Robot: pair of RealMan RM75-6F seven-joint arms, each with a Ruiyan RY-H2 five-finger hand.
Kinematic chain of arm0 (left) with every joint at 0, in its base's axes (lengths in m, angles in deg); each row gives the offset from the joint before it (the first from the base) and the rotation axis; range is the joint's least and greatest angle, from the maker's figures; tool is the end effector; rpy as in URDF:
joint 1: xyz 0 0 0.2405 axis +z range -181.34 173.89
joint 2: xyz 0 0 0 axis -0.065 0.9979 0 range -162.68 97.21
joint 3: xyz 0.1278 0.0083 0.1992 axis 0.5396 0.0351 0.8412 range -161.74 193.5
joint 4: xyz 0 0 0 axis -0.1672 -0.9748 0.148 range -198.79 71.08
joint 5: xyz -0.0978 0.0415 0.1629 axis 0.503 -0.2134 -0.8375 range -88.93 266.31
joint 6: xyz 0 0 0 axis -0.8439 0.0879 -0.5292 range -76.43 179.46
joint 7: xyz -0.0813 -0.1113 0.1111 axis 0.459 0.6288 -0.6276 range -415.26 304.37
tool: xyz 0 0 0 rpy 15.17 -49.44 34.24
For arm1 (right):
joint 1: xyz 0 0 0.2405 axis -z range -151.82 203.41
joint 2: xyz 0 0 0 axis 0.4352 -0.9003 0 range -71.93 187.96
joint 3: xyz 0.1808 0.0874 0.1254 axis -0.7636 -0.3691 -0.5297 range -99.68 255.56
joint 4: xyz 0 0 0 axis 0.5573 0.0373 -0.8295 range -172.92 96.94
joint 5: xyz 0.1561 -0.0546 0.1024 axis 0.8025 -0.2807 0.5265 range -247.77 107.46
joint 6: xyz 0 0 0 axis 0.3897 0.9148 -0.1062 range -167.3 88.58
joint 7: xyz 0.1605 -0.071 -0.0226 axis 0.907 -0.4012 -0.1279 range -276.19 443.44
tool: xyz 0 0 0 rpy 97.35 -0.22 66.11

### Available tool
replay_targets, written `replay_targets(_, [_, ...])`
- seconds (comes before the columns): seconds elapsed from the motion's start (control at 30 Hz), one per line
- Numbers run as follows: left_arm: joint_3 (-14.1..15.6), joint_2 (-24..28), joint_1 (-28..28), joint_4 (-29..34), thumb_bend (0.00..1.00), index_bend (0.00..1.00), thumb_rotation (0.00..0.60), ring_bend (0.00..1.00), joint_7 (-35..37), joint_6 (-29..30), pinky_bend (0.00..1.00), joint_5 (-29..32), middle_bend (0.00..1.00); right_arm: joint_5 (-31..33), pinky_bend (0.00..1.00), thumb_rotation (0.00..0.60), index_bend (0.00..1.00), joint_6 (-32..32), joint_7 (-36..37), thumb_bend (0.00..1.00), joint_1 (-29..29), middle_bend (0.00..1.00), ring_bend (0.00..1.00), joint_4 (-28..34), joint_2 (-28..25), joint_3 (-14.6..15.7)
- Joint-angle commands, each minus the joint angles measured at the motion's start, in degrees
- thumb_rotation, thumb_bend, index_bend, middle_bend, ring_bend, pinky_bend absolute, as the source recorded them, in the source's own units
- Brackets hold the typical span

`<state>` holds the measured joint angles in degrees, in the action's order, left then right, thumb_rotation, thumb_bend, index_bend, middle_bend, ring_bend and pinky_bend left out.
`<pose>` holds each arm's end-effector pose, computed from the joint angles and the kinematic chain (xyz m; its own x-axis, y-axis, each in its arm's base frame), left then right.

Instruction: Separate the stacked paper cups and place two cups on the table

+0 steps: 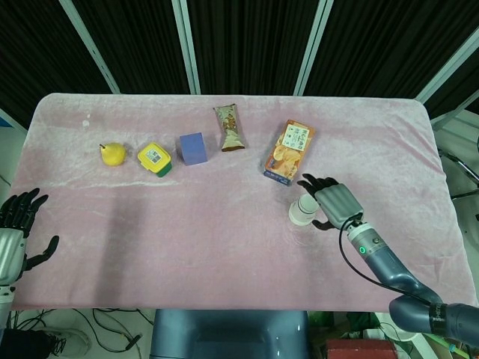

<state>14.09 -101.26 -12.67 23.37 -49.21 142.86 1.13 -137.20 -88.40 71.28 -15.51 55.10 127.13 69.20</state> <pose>-0.2713 0.2276 0.1620 0.2967 -0.1066 0.9490 0.9450 -0.1102 -0.3078 -0.1570 -0.3632 0.0661 0.5222 -0.2783 0.8061 -0.8313 -0.3770 0.4084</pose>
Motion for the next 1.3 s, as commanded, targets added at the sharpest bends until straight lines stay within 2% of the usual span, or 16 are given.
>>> replay_targets(0.03, [-0.35, -0.22, 0.08, -0.19, 0.35, 0.1, 0.6, 0.0, -0.82, -0.23, 0.0, 0.26, 0.03, 2.01, 0.17, 0.6, 0.14, 2.4, -1.7, 0.15, -1.41, 0.04, 0.16, -1.85, 1.52, 0.48])
replay_targets(0.37, [-0.96, -0.79, 0.19, -0.11, 0.35, 0.1, 0.6, 0.0, -1.58, -1.4, 0.0, 0.61, 0.03, 4.24, 0.17, 0.6, 0.14, 4.24, -2.46, 0.15, -2.51, 0.04, 0.17, -5.61, 4.43, 1.38])
replay_targets(0.5, [-1.7, -1.56, 0.37, -0.56, 0.35, 0.1, 0.6, 0.0, -3.17, -0.73, 0.0, 0.82, 0.03, 3.93, 0.17, 0.6, 0.13, 3.99, -2.23, 0.15, -2.48, 0.04, 0.23, -7.76, 6.52, 1.84])
replay_targets(0.77, [-2.67, -2.31, 0.65, -0.92, 0.35, 0.1, 0.6, 0.0, -4.13, -1.05, 0.0, 2.0, 0.03, 3.66, 0.17, 0.6, 0.13, 4.48, -1.11, 0.15, -2.93, 0.08, 0.29, -9.55, 8.0, 1.73])
replay_targets(1.0, [-2.99, -2.33, 0.83, -0.71, 0.35, 0.1, 0.6, 0.0, -4.43, -1.4, 0.0, 2.22, 0.03, 3.52, 0.2, 0.6, 0.24, 4.15, -0.89, 0.15, -2.94, 0.16, 0.33, -9.74, 8.02, 1.67])
replay_targets(1.3, [-3.22, -2.45, 0.99, -0.54, 0.35, 0.1, 0.6, 0.0, -4.72, -1.65, 0.0, 2.28, 0.03, 3.33, 0.21, 0.6, 0.29, 4.7, -0.54, 0.16, -3.43, 0.19, 0.34, -9.65, 8.07, 1.53])
